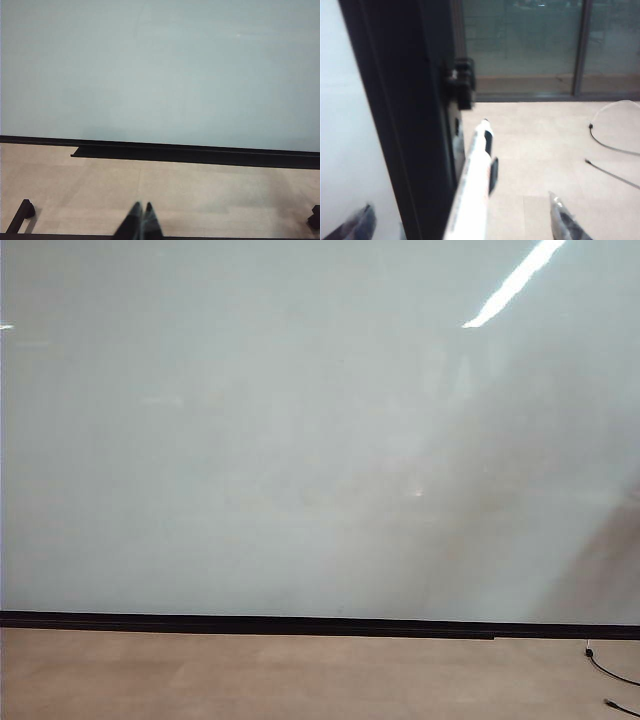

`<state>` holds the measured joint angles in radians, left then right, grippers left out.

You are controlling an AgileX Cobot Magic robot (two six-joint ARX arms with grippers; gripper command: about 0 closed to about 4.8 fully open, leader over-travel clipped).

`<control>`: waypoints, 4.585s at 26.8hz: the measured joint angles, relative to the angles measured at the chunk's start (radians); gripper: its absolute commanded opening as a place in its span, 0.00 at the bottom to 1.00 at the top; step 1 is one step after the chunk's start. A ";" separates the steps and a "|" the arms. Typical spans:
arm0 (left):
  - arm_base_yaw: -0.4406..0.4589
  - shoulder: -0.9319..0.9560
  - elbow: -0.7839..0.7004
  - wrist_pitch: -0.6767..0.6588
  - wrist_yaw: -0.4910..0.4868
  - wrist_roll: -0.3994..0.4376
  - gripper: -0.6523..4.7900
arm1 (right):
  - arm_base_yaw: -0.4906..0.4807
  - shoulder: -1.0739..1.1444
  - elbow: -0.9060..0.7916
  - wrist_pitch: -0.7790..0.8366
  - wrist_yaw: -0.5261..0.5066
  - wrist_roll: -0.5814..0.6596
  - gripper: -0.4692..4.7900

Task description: Pick up the pen on the shelf to the right of the whiteboard and write the letter Z.

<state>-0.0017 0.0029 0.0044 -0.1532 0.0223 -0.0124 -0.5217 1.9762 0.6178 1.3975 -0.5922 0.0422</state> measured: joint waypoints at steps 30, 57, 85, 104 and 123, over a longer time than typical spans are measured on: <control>0.000 0.000 0.000 0.000 0.000 0.000 0.11 | 0.000 0.000 0.011 0.003 -0.011 0.015 0.73; 0.000 0.000 0.000 0.000 0.000 0.000 0.11 | -0.001 0.000 0.012 0.003 0.022 0.015 0.58; 0.000 0.000 0.000 0.000 0.000 0.000 0.11 | -0.001 0.000 0.016 0.008 0.001 0.012 0.08; 0.000 0.000 0.000 0.000 0.000 0.000 0.11 | 0.002 0.000 0.024 0.008 0.047 0.010 0.08; 0.000 0.000 0.000 0.000 0.000 0.000 0.11 | 0.039 -0.153 -0.108 0.004 0.396 0.010 0.08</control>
<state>-0.0017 0.0029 0.0044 -0.1528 0.0223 -0.0120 -0.4828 1.8229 0.5102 1.4017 -0.1963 0.0525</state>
